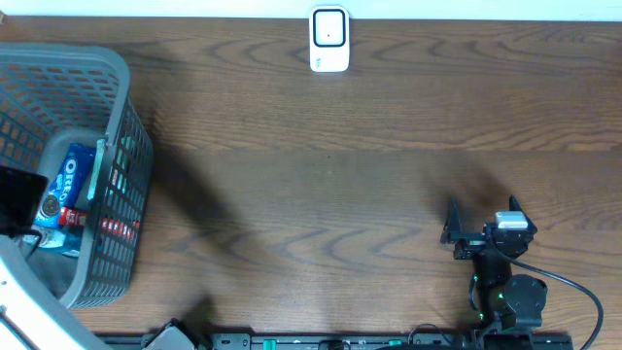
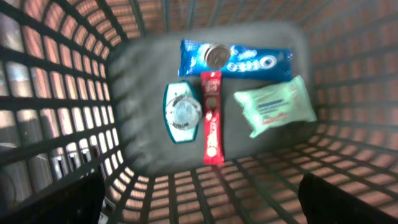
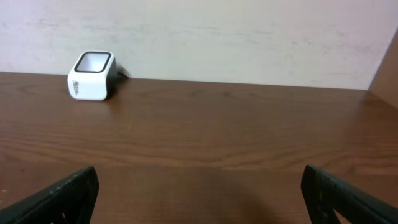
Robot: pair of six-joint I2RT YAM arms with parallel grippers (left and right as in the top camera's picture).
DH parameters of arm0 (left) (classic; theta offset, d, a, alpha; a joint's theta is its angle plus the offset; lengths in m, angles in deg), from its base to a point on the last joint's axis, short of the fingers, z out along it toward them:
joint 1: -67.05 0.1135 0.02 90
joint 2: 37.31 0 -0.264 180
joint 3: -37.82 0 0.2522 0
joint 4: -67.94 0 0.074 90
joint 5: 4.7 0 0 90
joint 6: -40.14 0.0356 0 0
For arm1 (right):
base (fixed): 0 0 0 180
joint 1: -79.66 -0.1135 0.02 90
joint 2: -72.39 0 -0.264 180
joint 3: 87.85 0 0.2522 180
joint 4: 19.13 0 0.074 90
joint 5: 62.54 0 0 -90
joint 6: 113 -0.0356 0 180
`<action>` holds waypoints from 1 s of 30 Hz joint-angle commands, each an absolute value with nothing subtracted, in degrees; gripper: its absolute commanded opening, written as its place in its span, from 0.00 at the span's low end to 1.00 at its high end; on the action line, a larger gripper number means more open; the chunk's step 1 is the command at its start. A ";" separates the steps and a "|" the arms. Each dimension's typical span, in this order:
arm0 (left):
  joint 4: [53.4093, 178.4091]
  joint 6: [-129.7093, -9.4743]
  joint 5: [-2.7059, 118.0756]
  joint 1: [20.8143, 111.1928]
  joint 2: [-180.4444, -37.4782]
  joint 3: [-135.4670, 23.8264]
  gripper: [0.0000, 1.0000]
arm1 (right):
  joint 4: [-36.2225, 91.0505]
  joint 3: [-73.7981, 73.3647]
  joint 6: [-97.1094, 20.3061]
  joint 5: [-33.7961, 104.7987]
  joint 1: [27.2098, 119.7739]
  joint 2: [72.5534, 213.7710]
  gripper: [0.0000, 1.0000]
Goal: Scan the item barcode
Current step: 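Reach the left gripper into the basket and grasp the teal spray bottle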
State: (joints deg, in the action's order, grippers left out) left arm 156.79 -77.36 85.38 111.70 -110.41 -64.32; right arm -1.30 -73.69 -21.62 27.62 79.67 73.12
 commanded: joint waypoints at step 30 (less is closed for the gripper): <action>144.12 -75.02 87.65 114.95 -123.07 -52.00 0.99 | -1.08 -73.78 -21.22 27.12 79.08 72.90 0.99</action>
State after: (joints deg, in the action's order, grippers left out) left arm 144.22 -75.11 86.80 114.27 -121.67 -52.37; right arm -1.32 -73.69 -21.62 27.62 79.67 73.12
